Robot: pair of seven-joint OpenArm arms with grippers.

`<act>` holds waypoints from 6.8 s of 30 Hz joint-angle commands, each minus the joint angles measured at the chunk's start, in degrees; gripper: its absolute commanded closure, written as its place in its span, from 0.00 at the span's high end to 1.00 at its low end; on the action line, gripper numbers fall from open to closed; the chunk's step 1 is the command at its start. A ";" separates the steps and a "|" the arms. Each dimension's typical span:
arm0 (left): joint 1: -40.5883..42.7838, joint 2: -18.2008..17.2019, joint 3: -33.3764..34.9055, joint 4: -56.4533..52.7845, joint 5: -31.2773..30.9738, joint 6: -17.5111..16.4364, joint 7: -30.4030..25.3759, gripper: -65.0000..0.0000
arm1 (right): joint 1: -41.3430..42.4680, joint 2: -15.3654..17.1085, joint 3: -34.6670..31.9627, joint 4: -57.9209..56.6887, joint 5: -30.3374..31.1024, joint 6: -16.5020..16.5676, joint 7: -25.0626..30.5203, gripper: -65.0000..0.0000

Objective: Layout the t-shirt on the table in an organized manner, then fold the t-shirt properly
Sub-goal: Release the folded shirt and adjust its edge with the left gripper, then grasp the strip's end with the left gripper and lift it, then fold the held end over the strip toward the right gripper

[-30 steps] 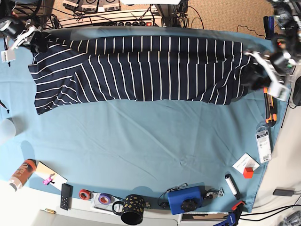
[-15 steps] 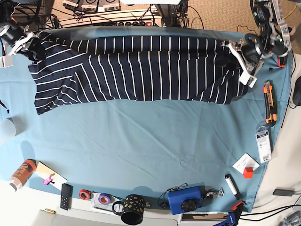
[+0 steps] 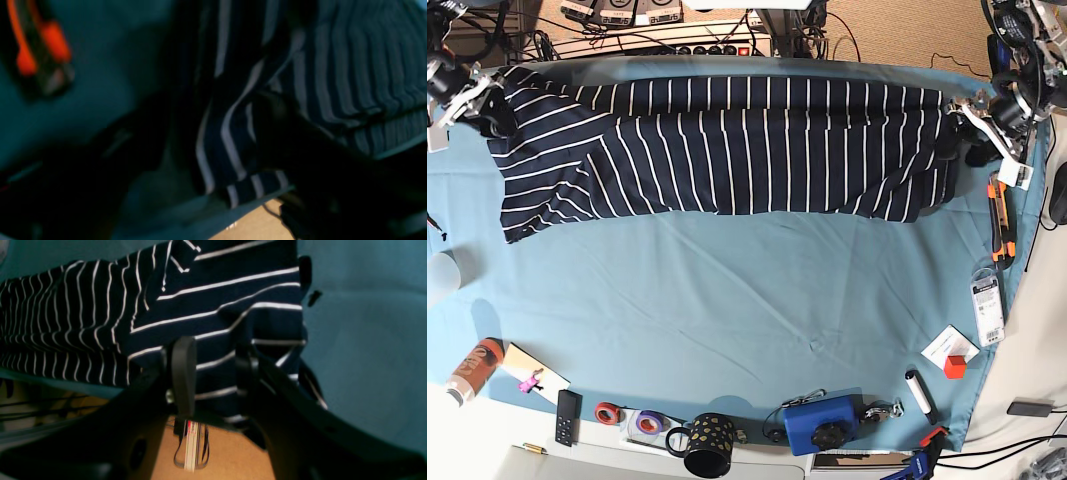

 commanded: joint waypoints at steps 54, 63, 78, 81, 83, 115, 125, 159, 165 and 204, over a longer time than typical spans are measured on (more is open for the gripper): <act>-9.94 -1.20 2.36 -13.57 -4.92 6.01 9.18 0.00 | 2.34 1.29 0.57 0.81 1.18 0.06 0.97 0.31; -17.00 -9.51 -2.84 -13.51 1.79 7.80 11.47 0.00 | 4.72 1.27 0.57 0.81 1.18 0.06 0.97 0.31; -0.87 -5.75 12.20 20.41 9.55 8.61 4.70 0.00 | 11.82 0.92 0.52 0.79 1.16 0.06 0.97 0.31; -0.52 -1.99 20.09 23.63 15.26 9.62 2.56 0.00 | 11.85 0.92 0.52 0.81 1.16 0.06 0.97 0.31; -1.38 0.33 25.31 23.56 18.62 10.03 2.03 0.00 | 11.85 0.92 0.52 0.79 1.14 0.06 0.97 0.31; -14.27 23.37 54.42 10.10 44.44 22.58 -0.42 0.52 | 11.85 0.96 0.52 0.79 1.07 0.06 0.97 0.31; -13.97 24.25 54.36 19.47 46.29 22.43 -1.07 0.52 | 11.85 0.98 0.52 0.79 -3.34 0.06 0.97 0.31; -2.64 3.08 66.53 21.14 65.83 4.76 -20.24 0.48 | 11.85 0.98 0.52 0.79 -5.33 0.06 2.08 0.31; -2.67 2.56 73.35 21.07 74.53 11.26 -22.47 0.50 | 11.85 0.98 0.52 0.79 -5.35 0.06 2.03 0.31; -6.47 2.86 75.69 10.40 78.29 25.88 -22.99 0.00 | 11.85 0.98 0.52 0.79 -5.53 0.06 2.12 0.31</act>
